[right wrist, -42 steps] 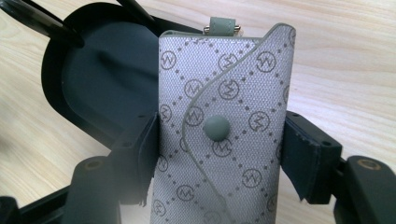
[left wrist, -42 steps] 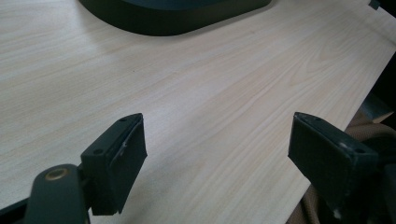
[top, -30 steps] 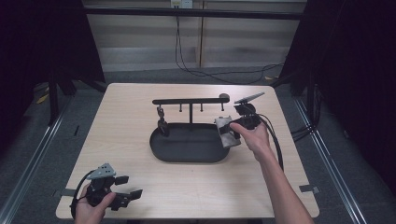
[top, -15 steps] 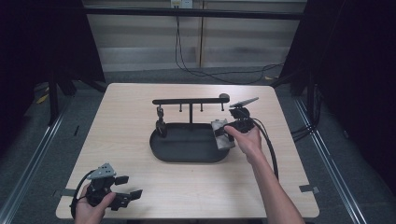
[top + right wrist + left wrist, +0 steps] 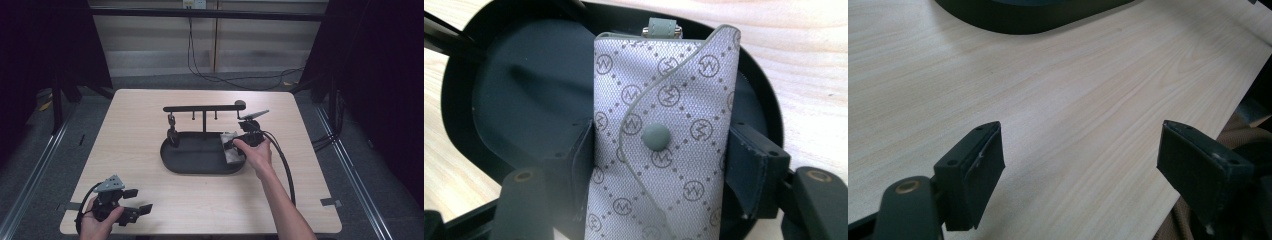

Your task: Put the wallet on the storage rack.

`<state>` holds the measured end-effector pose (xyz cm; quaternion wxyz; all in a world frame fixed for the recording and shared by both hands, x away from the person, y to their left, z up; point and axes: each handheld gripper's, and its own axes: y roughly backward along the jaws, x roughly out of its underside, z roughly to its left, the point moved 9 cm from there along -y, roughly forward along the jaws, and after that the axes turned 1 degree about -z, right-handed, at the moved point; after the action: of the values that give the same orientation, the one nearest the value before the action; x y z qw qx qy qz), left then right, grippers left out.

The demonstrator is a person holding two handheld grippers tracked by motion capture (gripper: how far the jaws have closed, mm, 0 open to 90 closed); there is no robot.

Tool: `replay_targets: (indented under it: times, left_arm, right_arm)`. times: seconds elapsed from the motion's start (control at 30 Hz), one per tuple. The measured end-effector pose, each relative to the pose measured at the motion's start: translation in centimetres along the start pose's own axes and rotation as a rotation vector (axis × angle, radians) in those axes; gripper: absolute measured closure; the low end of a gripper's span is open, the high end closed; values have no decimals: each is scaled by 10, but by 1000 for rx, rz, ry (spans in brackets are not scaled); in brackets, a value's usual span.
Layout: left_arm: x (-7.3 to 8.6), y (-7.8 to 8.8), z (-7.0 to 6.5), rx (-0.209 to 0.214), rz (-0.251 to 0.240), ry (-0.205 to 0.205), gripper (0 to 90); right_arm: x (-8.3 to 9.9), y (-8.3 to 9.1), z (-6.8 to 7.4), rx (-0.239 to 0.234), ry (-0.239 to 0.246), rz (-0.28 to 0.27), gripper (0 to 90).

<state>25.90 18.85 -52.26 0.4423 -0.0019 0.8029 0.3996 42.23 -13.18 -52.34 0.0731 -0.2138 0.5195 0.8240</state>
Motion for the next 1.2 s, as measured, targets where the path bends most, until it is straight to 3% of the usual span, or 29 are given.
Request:
replay_targets:
  times: [0.33,1.2]
  left_arm:
    - [0,0,0,2,-1,8,188]
    - [1,0,0,-4,11,-3,191]
  right_arm:
    - [4,-12,-2,47,20,16,339]
    - [6,-19,-5,61,38,5,297]
